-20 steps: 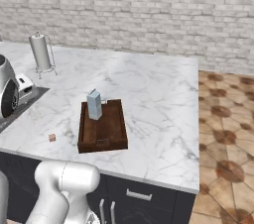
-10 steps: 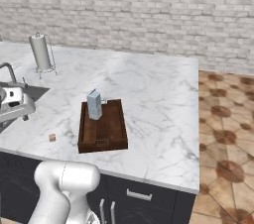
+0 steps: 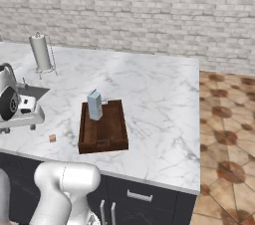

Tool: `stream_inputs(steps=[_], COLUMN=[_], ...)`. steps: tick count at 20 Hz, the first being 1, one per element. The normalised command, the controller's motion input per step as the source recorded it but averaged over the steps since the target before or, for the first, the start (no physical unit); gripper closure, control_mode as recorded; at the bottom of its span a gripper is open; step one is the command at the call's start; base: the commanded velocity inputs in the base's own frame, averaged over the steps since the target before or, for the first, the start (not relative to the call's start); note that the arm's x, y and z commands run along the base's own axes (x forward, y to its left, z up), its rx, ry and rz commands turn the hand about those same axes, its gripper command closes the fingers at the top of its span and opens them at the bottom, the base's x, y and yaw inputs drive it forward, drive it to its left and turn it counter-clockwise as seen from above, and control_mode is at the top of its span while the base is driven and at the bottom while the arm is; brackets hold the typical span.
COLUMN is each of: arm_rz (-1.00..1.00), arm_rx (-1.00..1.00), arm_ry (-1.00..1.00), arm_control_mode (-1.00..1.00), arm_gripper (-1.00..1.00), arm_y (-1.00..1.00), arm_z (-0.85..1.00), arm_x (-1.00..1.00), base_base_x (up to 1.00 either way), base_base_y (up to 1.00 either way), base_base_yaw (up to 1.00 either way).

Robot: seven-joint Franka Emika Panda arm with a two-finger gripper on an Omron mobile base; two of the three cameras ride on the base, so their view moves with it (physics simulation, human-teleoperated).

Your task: Take out the milk from the fridge and place it on the tray on the counter. Then take the sugar cube near the tray and place it in the tray.

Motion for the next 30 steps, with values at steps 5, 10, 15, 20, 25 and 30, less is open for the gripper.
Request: stream_inputs(steps=[5,10,15,20,25,30], arm_rz=[0.00,0.00,0.00,0.00,0.00,0.00], arm_rx=[0.02,0.00,0.00,0.00,0.00,0.00], arm_ry=[0.03,0.02,0.00,0.00,-0.01,-0.01], arm_control_mode=[-1.00,-1.00,-1.00,-1.00,-1.00,-1.00], arm_gripper=[-1.00,-1.00,-1.00,-1.00,-1.00,-1.00], arm_y=[-0.12,-0.01,0.00,0.01,0.09,0.15], arm_z=[-0.38,-0.46,-0.45,-0.46,-0.46,-0.31], arm_x=[0.25,0.35,0.37,0.39,0.35,0.31], base_base_x=[0.00,0.00,0.00,0.00,0.00,0.00], base_base_y=[0.00,0.00,0.00,0.00,0.00,0.00], base_base_yaw=[0.00,0.00,0.00,0.00,0.00,0.00])
